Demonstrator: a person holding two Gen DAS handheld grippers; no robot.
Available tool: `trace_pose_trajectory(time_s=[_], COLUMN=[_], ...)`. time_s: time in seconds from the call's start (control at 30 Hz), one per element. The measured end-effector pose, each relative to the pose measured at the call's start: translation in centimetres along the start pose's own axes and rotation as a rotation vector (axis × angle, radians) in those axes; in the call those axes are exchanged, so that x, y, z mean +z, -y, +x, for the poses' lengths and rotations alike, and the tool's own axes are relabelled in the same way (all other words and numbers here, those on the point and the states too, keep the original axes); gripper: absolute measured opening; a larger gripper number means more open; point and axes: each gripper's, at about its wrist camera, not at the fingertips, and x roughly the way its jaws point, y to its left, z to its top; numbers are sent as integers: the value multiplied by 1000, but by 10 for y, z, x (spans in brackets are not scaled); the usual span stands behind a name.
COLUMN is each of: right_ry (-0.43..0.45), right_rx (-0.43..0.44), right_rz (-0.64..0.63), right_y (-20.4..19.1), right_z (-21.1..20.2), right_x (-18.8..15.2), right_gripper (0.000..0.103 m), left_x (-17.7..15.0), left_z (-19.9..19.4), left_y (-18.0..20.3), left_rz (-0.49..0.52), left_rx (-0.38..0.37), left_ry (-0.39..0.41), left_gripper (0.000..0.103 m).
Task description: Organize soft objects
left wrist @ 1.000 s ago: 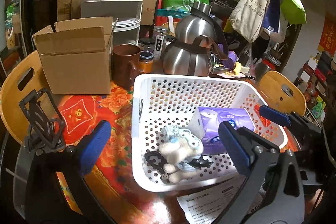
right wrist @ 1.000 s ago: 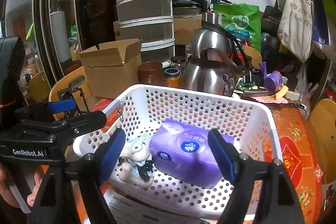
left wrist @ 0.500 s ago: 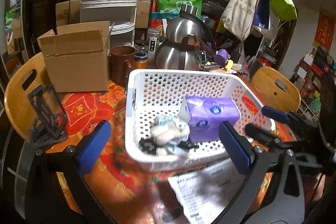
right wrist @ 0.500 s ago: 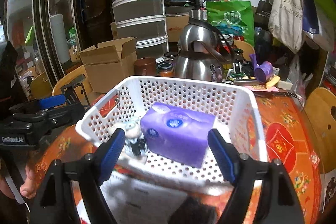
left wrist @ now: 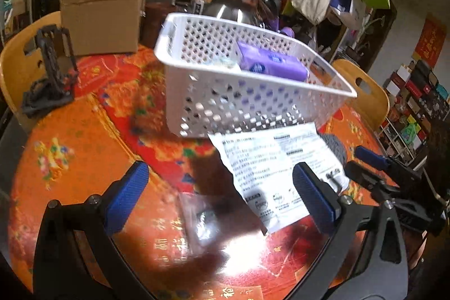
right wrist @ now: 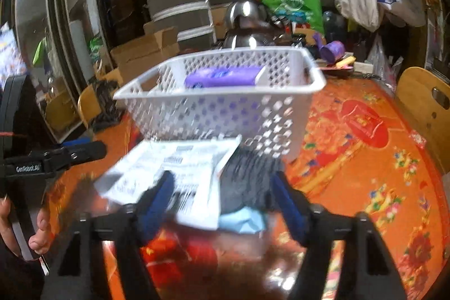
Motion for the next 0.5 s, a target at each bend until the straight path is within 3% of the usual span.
trace_pose_trajectory(time_s=[0.07,0.17,0.23,0.3,0.5], right_ry=[-18,-40,-36,-23,-36], right_rx=[8,11,9,15,25], right_rz=[-18,-63,-82,-93,-116], right_y=[-6,-19,-24,-28,-35], right_z=[5,18,23,24,27], right_x=[-10,-16,-19,-21,-25], right_gripper=[50,49,42,37,33], left_x=[-3,-8,-10,-11,-14], left_z=[8,17,25,35,40], left_y=[2,7,9,11,20], left_rz=[0,17,26,24,52], left_rx=[-21,-41,-48,-70,-111], left_ry=[-15,-20,-39,-70,-72], left_gripper=[101,97,78,66,43])
